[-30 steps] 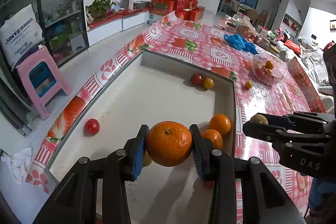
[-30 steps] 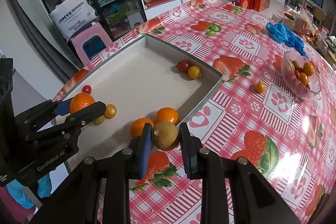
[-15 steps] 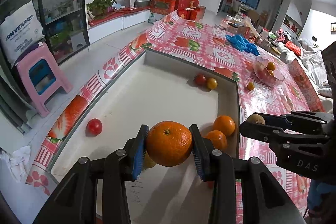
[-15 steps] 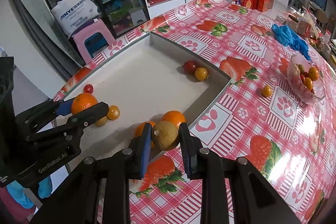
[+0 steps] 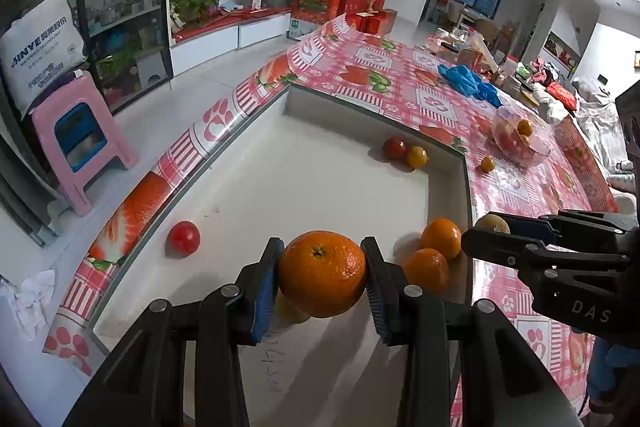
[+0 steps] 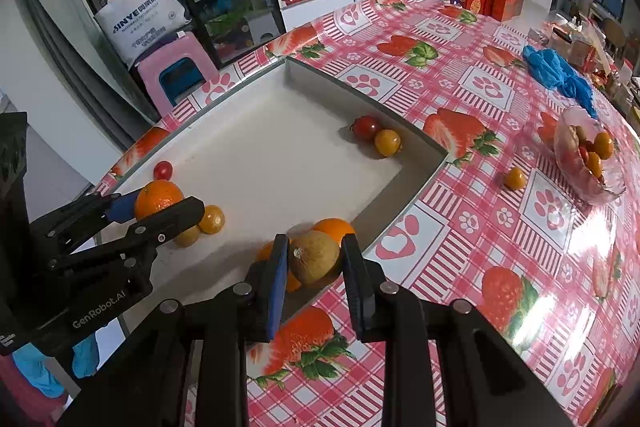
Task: Organize fruits
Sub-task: 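Carry the tangerine and brown fruit over the white tray with both grippers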
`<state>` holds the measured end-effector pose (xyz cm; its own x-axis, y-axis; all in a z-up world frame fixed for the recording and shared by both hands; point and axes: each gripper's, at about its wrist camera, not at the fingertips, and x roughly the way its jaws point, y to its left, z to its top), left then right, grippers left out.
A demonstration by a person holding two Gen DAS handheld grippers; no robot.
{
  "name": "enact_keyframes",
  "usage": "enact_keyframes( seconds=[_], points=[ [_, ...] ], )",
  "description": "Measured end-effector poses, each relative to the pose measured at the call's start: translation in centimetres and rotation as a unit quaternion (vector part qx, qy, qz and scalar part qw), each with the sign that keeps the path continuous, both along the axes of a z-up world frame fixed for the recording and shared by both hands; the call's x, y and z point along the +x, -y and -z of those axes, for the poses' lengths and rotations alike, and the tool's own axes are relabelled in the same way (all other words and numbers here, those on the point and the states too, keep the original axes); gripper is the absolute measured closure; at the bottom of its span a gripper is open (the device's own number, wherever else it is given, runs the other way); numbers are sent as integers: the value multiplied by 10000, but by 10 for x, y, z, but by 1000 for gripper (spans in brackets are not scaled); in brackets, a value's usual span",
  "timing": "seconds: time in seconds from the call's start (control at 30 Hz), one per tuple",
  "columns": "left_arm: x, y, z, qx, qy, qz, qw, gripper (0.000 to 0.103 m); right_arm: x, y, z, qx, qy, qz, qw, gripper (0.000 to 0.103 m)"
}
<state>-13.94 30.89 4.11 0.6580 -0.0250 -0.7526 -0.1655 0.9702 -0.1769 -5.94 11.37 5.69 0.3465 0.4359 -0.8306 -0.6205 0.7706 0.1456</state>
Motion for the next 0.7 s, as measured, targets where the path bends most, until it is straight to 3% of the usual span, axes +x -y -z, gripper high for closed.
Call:
enact_keyframes(
  seconds=[0.7],
  points=[
    [13,-8,11,10,-136,-43,9999,62,15,-12,3,-25,-59,-52,10000,74]
  ],
)
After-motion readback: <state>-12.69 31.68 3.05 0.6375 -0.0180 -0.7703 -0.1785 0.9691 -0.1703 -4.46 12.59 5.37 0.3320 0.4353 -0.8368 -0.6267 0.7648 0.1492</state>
